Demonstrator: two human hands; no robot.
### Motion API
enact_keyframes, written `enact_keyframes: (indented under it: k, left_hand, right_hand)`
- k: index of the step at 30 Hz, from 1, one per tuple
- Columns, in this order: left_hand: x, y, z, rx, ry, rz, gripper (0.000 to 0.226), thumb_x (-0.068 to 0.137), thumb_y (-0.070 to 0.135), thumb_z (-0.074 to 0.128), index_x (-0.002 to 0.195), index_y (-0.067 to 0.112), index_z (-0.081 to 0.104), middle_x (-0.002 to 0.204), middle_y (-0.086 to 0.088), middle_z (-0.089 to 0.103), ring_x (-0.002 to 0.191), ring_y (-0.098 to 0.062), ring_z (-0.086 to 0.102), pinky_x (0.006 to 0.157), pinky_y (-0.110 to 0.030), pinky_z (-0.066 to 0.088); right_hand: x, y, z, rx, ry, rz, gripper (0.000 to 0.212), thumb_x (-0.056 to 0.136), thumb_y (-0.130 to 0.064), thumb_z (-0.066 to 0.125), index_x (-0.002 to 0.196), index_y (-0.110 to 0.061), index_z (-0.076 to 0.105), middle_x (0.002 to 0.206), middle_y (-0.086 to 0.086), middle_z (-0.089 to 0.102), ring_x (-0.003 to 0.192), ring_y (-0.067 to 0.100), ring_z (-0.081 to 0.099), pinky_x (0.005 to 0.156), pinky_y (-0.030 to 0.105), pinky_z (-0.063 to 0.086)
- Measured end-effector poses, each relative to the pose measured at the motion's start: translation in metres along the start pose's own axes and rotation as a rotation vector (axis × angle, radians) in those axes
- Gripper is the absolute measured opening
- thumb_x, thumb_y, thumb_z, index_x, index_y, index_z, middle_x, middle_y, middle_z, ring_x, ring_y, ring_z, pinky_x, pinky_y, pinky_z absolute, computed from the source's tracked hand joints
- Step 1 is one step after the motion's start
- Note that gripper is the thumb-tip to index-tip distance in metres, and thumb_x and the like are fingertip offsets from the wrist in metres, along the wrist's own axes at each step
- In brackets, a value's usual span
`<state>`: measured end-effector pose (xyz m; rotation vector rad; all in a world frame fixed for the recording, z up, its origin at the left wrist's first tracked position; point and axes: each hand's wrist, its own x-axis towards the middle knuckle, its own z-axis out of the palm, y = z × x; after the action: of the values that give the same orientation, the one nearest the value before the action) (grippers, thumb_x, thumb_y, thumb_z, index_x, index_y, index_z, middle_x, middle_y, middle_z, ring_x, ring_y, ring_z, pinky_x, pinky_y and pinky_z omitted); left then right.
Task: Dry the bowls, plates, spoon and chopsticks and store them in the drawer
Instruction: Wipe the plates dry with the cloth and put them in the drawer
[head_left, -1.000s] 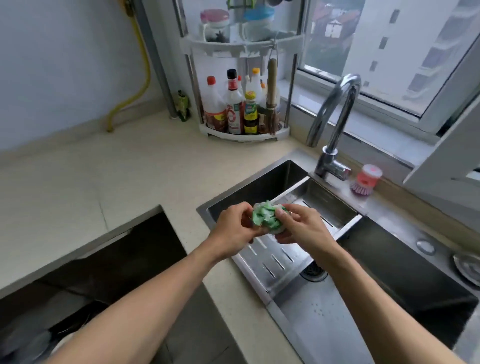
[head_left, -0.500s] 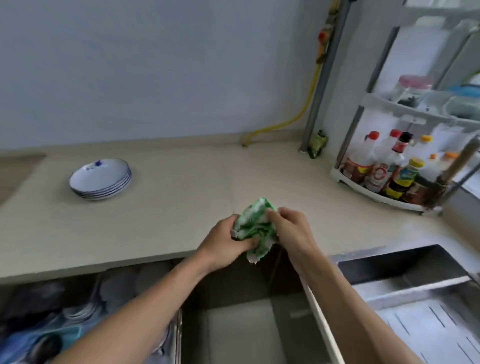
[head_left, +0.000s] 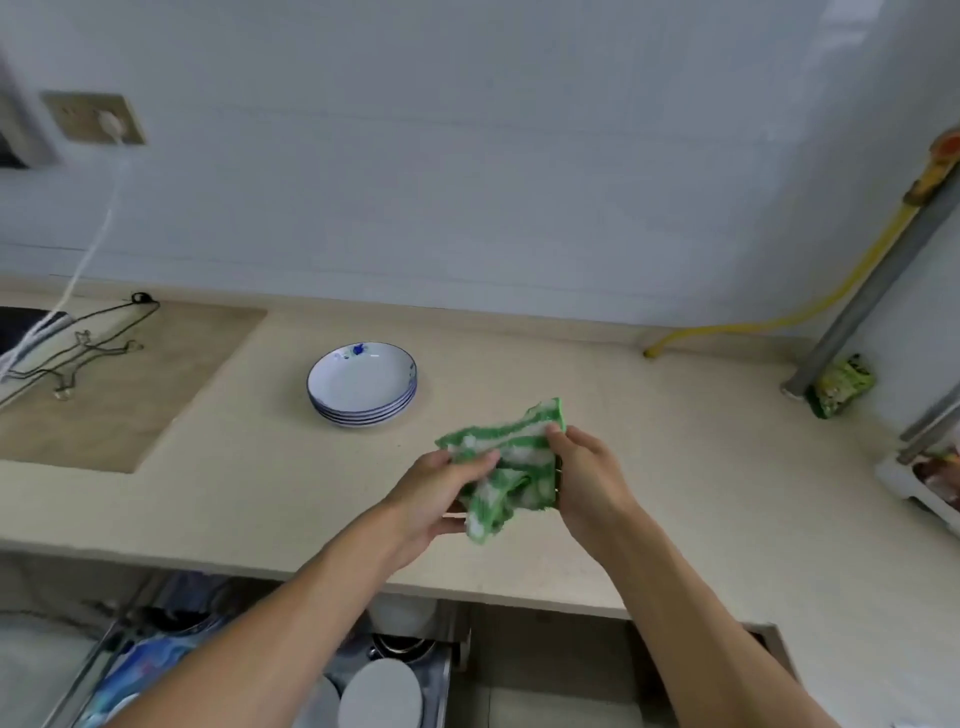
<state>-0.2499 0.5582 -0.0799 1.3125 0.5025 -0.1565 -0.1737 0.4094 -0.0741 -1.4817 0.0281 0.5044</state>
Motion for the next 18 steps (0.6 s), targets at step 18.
enact_keyframes:
  k: [18]
  left_hand:
    - [0.158,0.025,-0.139,0.396,0.806,-0.047,0.024,0.091,0.02,0.065,0.114,0.018,0.059,0.112,-0.002,0.06,0.092,-0.022,0.061,0.083,-0.035,0.052]
  right_hand:
    - [0.258,-0.012,0.111,-0.662,-0.087,0.061,0.073,0.098,-0.026,0.057,0.154,-0.015,0.012,0.109,0.011,0.056,0.09,0.029,0.056,0.078,0.035,0.047]
